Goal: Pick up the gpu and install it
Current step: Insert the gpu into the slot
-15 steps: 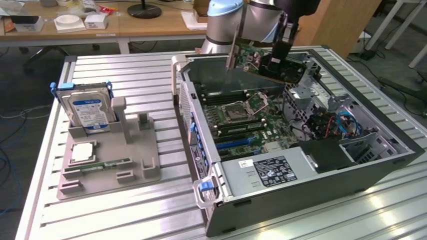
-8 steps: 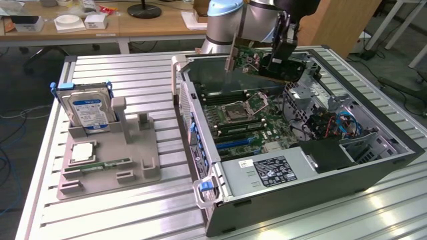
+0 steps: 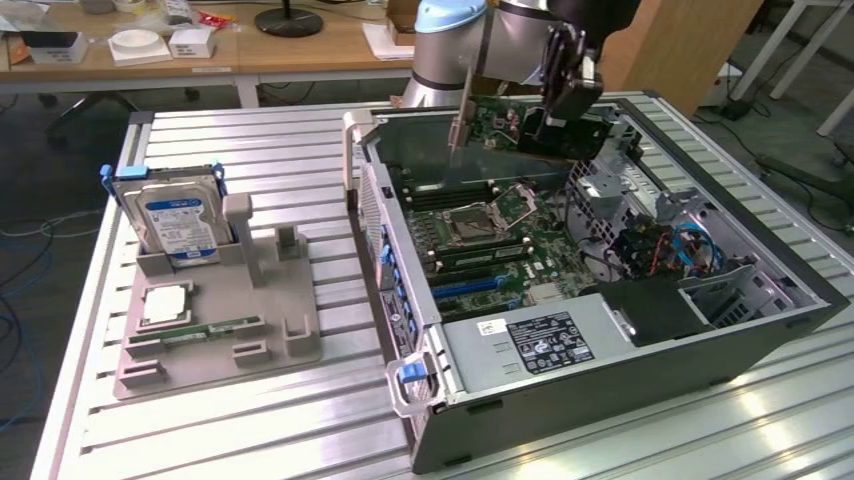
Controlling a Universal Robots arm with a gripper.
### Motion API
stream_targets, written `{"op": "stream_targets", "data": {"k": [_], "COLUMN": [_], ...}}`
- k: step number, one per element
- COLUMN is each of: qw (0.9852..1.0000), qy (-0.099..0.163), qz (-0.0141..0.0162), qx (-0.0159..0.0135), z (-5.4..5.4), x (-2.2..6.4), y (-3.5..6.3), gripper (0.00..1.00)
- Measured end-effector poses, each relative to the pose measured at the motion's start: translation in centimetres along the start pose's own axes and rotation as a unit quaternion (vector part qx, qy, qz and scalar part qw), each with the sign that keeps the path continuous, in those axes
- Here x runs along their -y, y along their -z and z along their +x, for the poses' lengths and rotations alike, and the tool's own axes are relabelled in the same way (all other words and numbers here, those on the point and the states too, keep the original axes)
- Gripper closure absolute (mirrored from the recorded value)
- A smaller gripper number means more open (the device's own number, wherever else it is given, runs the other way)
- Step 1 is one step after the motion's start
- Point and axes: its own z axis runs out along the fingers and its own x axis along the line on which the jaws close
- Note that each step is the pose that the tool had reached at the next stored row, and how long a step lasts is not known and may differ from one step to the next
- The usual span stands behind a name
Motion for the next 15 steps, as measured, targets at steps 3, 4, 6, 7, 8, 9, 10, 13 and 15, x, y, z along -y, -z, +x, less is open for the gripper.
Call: {"op": "stream_targets", "data": {"k": [3,4,6,7,8,9,10,13,15], "qw": [0.9996,0.9994,0.9988,0.9983,0.9978,0.9973,0.9967,0.9958,0.9958], "qy": [0.027,0.035,0.05,0.058,0.066,0.073,0.081,0.091,0.091], "qz": [-0.0006,-0.0009,-0.0012,-0.0014,-0.0016,-0.0018,-0.0019,-0.0022,-0.0022], "qx": [0.0,-0.0001,-0.0001,-0.0001,-0.0002,-0.0002,-0.0002,-0.0002,-0.0002], "z": [0.0,0.0,0.0,0.0,0.0,0.0,0.0,0.0,0.0], "x": [0.0,0.0,0.0,0.0,0.0,0.0,0.0,0.0,0.0], "y": [-0.01,-0.01,-0.02,-0.03,-0.03,-0.03,-0.04,-0.04,-0.04], "gripper": [0.73,0.73,0.73,0.73,0.73,0.73,0.73,0.73,0.73]}}
